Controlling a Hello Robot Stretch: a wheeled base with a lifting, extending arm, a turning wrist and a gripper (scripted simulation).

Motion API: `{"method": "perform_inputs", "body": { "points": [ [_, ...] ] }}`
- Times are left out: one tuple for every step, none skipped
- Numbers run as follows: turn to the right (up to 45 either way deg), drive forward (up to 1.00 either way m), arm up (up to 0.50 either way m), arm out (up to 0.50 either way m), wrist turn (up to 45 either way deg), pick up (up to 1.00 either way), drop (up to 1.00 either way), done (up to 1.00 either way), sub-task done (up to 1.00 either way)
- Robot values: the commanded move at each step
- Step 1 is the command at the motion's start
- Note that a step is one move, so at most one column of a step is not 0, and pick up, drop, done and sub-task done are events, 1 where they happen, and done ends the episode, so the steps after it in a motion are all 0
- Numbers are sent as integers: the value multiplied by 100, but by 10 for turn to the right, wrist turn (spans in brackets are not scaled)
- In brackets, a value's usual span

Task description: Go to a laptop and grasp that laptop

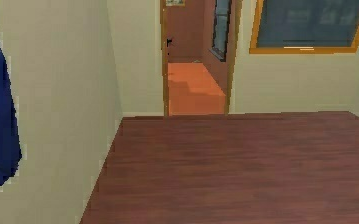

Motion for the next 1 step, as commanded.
{"method": "perform_inputs", "body": {
  "points": [
    [-60,0,0,0,0,0,0,0,0]
  ]
}}
